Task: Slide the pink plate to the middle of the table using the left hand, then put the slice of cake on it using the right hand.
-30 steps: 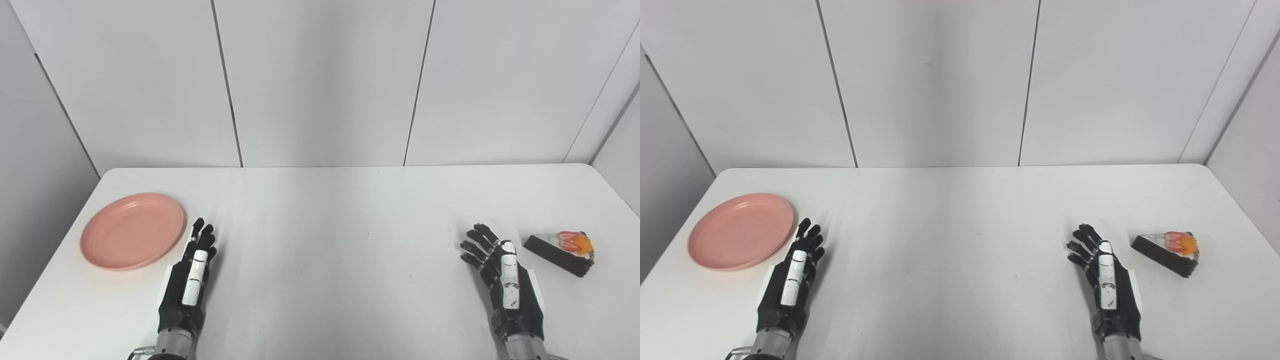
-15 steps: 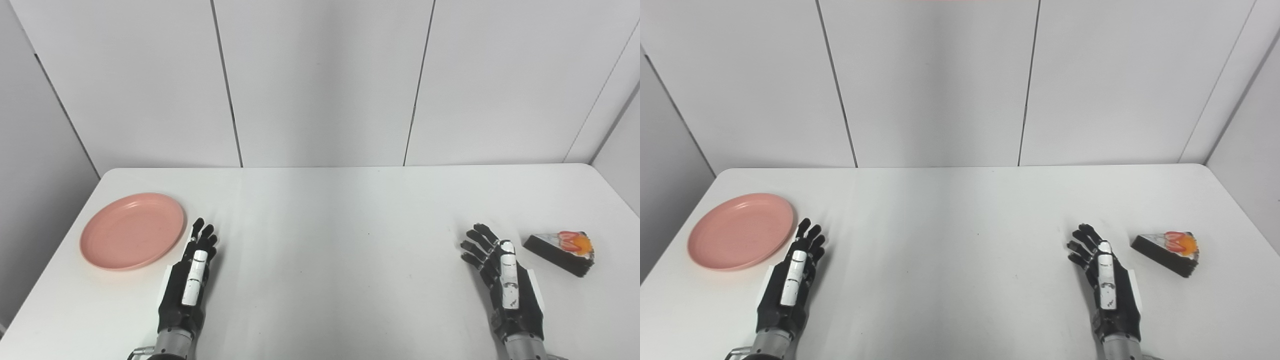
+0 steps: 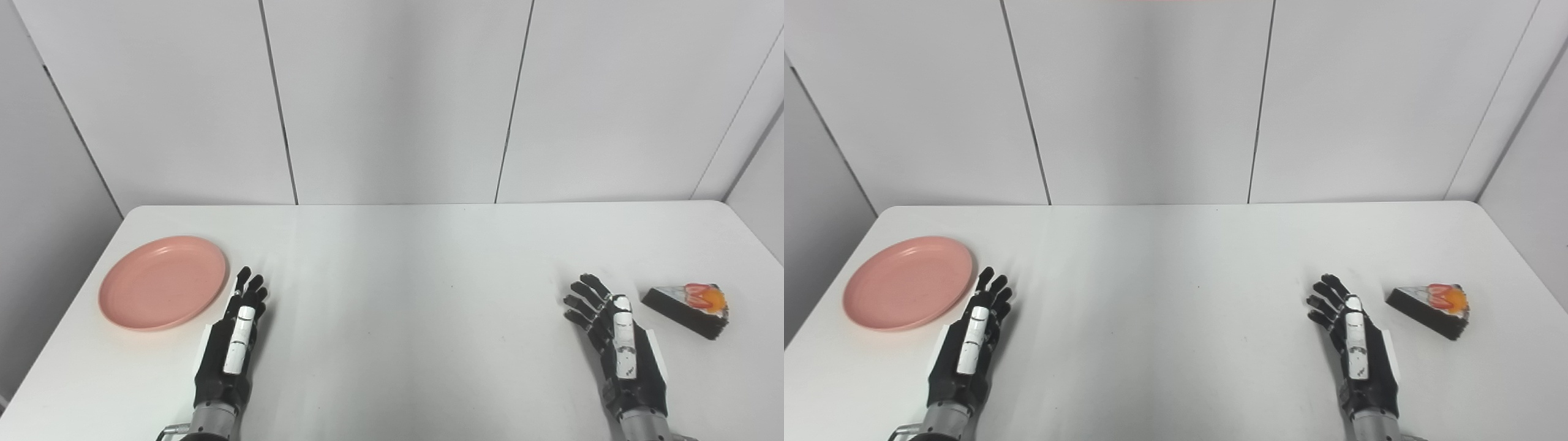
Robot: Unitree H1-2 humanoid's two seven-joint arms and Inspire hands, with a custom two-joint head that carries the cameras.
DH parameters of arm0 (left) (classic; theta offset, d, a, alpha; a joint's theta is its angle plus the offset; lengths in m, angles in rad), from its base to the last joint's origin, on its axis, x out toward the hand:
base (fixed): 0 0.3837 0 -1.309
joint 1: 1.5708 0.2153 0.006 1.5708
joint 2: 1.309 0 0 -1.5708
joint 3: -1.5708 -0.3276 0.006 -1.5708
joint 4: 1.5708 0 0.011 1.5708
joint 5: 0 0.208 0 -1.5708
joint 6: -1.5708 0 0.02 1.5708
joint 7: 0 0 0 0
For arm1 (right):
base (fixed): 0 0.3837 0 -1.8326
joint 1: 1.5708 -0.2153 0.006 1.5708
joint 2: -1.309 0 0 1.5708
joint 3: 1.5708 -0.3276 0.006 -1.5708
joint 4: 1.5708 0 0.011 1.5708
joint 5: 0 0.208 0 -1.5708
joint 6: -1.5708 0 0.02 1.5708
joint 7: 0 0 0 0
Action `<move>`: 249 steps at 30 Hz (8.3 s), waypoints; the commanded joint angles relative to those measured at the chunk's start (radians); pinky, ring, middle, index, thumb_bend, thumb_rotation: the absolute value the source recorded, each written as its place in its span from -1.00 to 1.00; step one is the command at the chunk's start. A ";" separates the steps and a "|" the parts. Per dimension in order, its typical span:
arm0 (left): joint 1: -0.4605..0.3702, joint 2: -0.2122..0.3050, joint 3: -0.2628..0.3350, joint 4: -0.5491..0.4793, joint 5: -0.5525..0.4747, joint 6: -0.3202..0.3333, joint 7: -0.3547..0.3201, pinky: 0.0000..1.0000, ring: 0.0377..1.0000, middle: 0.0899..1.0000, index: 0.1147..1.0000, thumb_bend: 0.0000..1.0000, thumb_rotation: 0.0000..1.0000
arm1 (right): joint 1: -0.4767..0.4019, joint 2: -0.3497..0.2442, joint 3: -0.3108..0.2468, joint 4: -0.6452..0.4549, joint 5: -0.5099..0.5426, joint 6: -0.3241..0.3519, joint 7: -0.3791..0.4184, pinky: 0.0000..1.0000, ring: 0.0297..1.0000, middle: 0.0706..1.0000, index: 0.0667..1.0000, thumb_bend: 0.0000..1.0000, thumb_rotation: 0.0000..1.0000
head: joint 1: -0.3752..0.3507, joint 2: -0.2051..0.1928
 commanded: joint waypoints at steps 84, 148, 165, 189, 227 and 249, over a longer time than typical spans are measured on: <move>-0.597 0.392 0.135 0.613 0.162 -0.469 0.080 0.51 0.57 0.59 0.65 0.62 0.75 | -0.058 -0.003 -0.003 0.389 0.000 -0.232 0.048 0.44 0.49 0.46 0.52 0.72 0.99 | 0.020 -0.154; -0.677 0.382 0.243 1.233 -0.125 -0.466 -0.107 0.25 0.50 0.58 0.63 0.58 0.66 | -0.028 0.012 0.017 0.280 -0.015 -0.146 0.040 0.41 0.45 0.43 0.54 0.72 1.00 | -0.020 -0.115; -0.620 0.316 0.194 1.147 -0.085 -0.469 -0.119 0.31 0.54 0.63 0.71 0.55 0.67 | -0.032 0.005 0.022 0.286 -0.032 -0.143 0.044 0.40 0.46 0.44 0.55 0.71 1.00 | -0.025 -0.108; -0.579 0.162 0.144 0.975 -0.084 -0.374 -0.097 0.45 0.60 0.67 0.76 0.44 0.72 | -0.020 0.012 0.035 0.229 -0.064 -0.085 0.027 0.38 0.46 0.45 0.56 0.62 1.00 | -0.041 -0.092; -0.476 -0.018 0.032 0.632 -0.004 -0.172 -0.019 0.73 0.68 0.65 0.84 0.49 0.66 | 0.005 0.073 0.109 0.082 -0.174 0.010 -0.038 0.43 0.50 0.47 0.58 0.59 1.00 | -0.265 -0.029; -0.518 -0.141 0.018 0.623 0.027 -0.169 0.066 0.99 0.84 0.93 1.00 0.34 0.75 | 0.003 0.115 0.151 0.016 -0.244 0.071 -0.082 0.39 0.50 0.49 0.58 0.51 1.00 | -0.396 0.011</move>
